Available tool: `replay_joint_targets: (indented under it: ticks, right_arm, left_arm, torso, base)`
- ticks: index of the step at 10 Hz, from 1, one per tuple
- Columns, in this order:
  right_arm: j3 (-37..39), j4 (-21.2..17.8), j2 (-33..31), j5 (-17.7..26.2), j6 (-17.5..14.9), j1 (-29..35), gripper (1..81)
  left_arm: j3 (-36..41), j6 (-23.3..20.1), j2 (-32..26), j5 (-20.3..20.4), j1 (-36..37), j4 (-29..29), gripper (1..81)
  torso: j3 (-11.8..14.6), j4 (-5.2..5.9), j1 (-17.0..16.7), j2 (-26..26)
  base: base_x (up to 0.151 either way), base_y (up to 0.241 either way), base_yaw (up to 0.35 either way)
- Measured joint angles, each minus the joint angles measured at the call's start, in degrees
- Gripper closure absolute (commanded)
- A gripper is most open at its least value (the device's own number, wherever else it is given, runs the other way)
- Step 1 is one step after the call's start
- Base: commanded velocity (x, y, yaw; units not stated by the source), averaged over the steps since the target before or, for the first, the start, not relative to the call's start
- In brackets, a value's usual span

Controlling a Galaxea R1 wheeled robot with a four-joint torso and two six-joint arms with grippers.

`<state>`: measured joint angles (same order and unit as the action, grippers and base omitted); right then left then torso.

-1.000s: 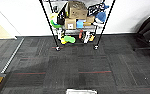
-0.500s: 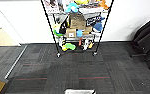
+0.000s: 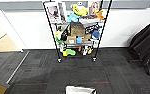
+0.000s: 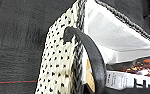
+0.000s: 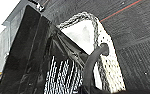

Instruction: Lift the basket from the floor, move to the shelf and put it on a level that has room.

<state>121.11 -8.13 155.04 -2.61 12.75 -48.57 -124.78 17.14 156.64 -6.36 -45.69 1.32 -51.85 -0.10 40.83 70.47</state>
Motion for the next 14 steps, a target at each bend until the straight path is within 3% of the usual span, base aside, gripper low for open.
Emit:
replay_joint_targets:
  ticks: [7, 14]
  right_arm:
    - [-5.24, -0.11, -3.35, -1.5, 0.94, -1.43, 81.1]
    - [-5.88, -0.1, -3.13, -1.77, 1.05, -1.82, 81.1]
  left_arm:
    - [9.2, 0.69, -5.29, -0.05, -1.22, 0.24, 81.1]
    - [11.03, 0.96, -6.64, 0.37, -3.4, 0.41, 81.1]
  torso:
    - [1.93, 0.02, -7.67, -11.91]
    - [14.14, 0.0, -16.63, -25.46]
  base:
    - [0.0, 0.0, 0.0]
    - [0.0, 0.0, 0.0]
